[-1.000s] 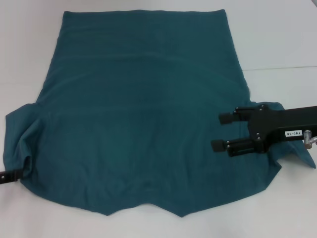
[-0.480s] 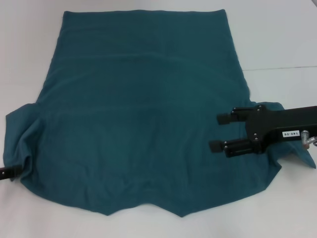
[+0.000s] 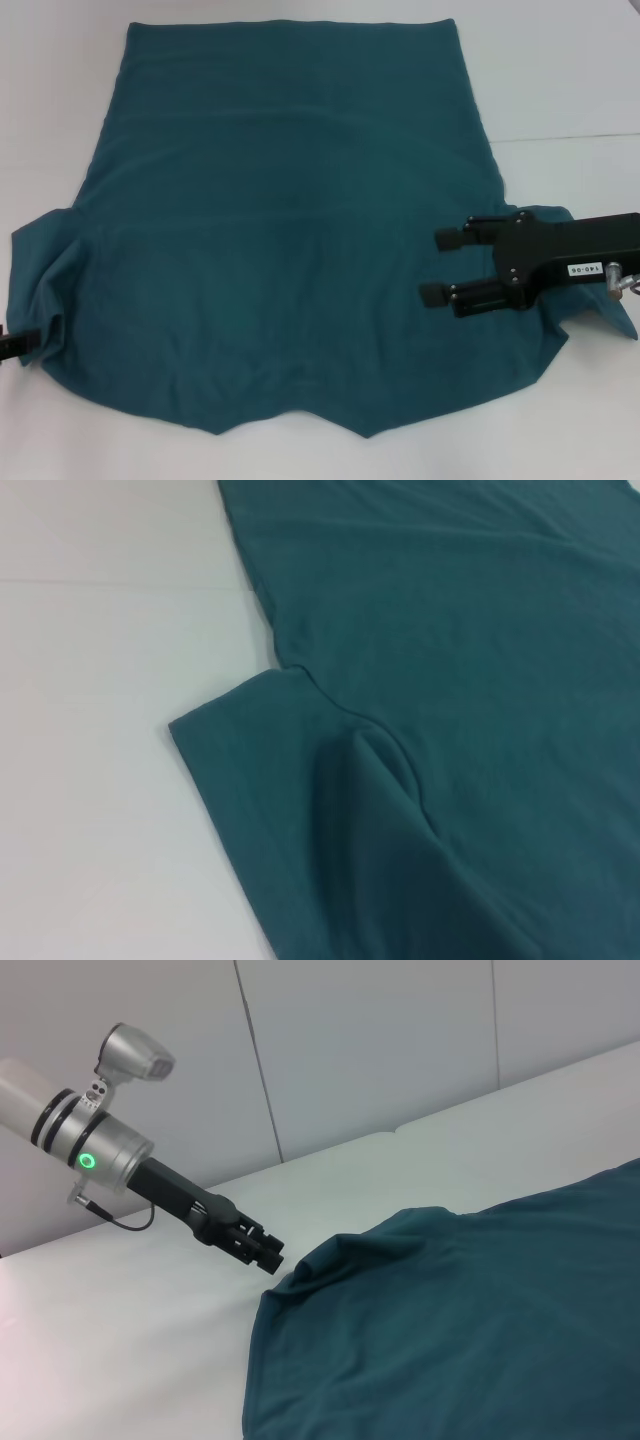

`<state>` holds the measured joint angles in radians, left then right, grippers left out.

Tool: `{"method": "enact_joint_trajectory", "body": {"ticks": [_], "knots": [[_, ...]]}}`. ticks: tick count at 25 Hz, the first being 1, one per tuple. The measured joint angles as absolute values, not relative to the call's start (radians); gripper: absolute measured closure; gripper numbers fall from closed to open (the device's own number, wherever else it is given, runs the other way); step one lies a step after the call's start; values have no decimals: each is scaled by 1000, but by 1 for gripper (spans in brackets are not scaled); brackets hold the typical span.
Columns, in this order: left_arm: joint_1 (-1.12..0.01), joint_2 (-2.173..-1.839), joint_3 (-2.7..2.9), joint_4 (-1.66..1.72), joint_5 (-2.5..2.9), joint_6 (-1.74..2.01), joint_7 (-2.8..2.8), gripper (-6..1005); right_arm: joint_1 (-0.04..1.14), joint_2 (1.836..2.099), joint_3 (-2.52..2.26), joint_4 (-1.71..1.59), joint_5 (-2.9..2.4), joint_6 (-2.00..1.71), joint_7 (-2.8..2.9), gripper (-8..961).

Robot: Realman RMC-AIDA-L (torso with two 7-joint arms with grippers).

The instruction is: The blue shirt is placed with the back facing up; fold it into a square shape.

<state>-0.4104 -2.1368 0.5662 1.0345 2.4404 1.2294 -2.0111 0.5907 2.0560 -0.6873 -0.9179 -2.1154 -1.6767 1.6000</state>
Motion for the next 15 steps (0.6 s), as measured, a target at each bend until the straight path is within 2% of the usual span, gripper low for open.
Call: {"method": "enact_joint_trajectory", "body": {"ticks": [7, 15], "knots": [[-419, -2160, 591, 1033, 2498, 1173, -2013, 429, 591, 2058, -695, -918, -2115, -1677, 1600, 38], [-429, -2161, 596, 1025, 2503, 1168, -2013, 428, 591, 2059, -696, -917, -2115, -1675, 1600, 38]]}}
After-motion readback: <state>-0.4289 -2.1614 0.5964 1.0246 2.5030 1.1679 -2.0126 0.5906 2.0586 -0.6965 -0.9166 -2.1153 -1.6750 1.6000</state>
